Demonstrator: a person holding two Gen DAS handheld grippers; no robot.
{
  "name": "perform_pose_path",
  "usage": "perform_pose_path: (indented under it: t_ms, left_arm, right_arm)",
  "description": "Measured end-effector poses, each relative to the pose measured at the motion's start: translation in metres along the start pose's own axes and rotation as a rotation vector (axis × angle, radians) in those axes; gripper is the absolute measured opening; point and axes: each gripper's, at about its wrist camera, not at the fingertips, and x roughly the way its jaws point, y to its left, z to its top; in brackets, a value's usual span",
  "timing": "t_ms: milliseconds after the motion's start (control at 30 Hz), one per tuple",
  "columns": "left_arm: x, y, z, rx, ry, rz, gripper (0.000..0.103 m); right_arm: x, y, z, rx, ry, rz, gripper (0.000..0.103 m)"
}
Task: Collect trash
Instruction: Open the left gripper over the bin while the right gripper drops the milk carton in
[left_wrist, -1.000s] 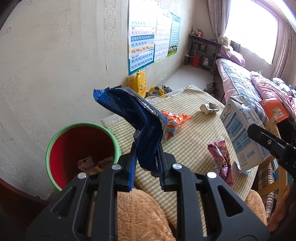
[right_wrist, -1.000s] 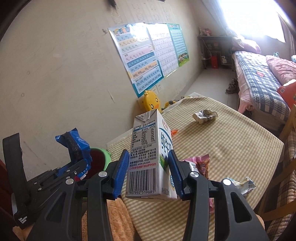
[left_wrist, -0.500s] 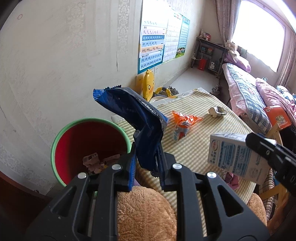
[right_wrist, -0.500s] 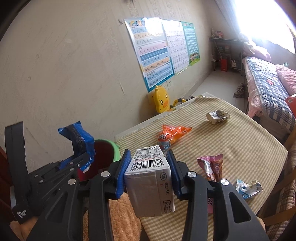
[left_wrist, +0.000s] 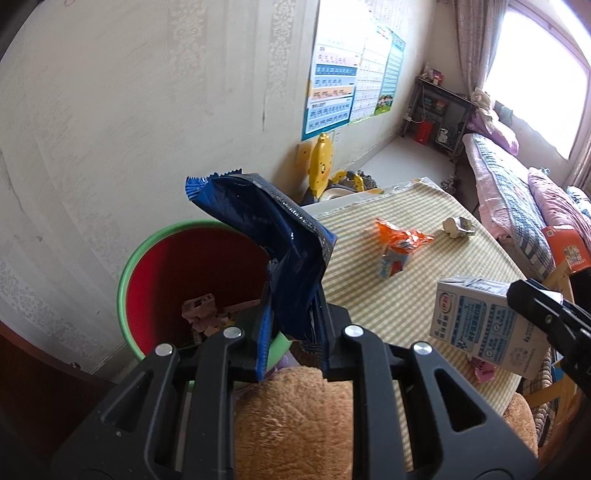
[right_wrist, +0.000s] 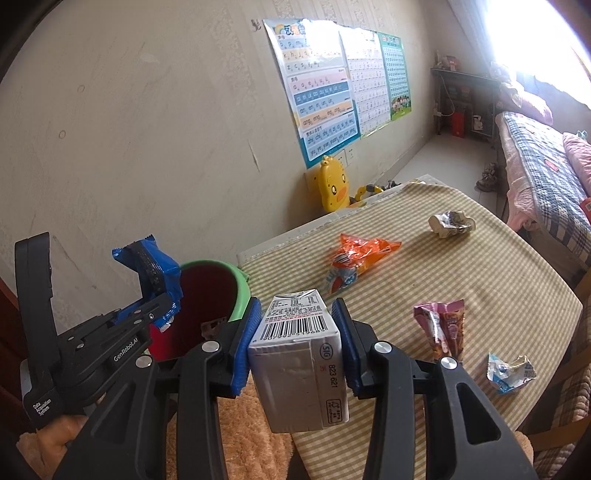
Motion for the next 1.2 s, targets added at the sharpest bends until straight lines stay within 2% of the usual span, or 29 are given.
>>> perform_pose_path:
  t_ms: [500, 833, 1200]
  left_arm:
    - [0.026, 0.066, -0.010, -0.093, 0.068, 0.083, 0.020]
    - [0.047, 0.092, -0.020, -0.150, 0.135, 0.075, 0.020]
    - [0.071, 0.109, -0.033, -0.180, 0.206, 0.085, 0.020]
  right_arm:
    - [0.049, 0.049, 0.018, -0.079, 0.054, 0.088, 0.039]
    - [0.092, 0.080, 0.026, -0.079, 0.102, 0.173, 0.039]
    - [0.127, 0.102, 0.019, -0.097, 0.153, 0.199, 0.039]
